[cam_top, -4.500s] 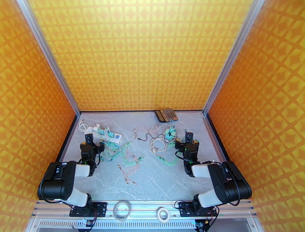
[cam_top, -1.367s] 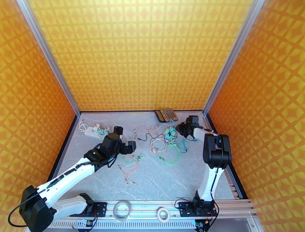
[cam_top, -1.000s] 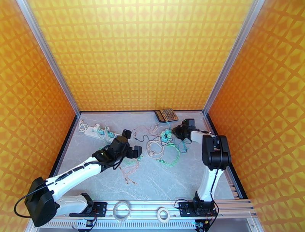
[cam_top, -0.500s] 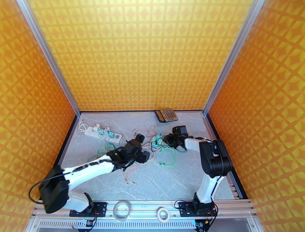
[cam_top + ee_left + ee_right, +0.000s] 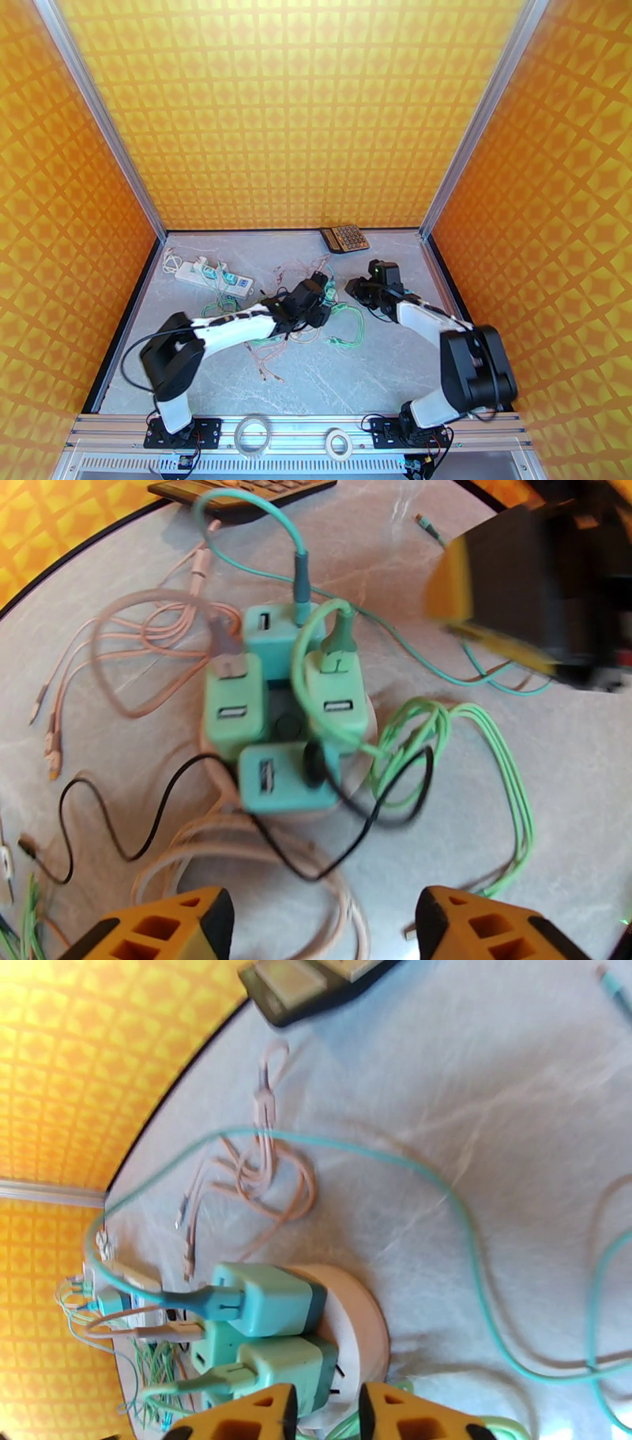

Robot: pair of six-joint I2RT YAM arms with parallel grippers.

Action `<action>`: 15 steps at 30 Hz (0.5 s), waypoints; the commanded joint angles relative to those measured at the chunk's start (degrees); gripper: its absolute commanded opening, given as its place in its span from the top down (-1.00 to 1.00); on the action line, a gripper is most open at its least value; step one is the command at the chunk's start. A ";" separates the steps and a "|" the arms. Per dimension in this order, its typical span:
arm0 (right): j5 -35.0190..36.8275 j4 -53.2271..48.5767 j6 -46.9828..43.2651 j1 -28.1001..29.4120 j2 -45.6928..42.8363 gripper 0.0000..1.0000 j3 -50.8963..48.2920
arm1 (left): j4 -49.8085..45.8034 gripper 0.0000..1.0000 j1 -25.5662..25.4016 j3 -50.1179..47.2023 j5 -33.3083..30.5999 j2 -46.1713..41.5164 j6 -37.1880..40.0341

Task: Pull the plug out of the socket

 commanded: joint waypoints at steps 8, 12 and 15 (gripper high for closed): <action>3.05 2.53 0.21 0.18 -3.61 0.40 -1.85 | 0.46 -0.30 2.48 5.40 -1.34 6.09 1.81; 1.97 3.42 0.64 0.18 -3.25 0.39 -1.94 | 1.99 -0.32 3.19 5.76 -1.22 7.00 2.31; 1.94 3.52 0.69 0.17 -3.25 0.39 -1.99 | 2.03 -0.33 3.29 6.80 -1.21 8.01 3.18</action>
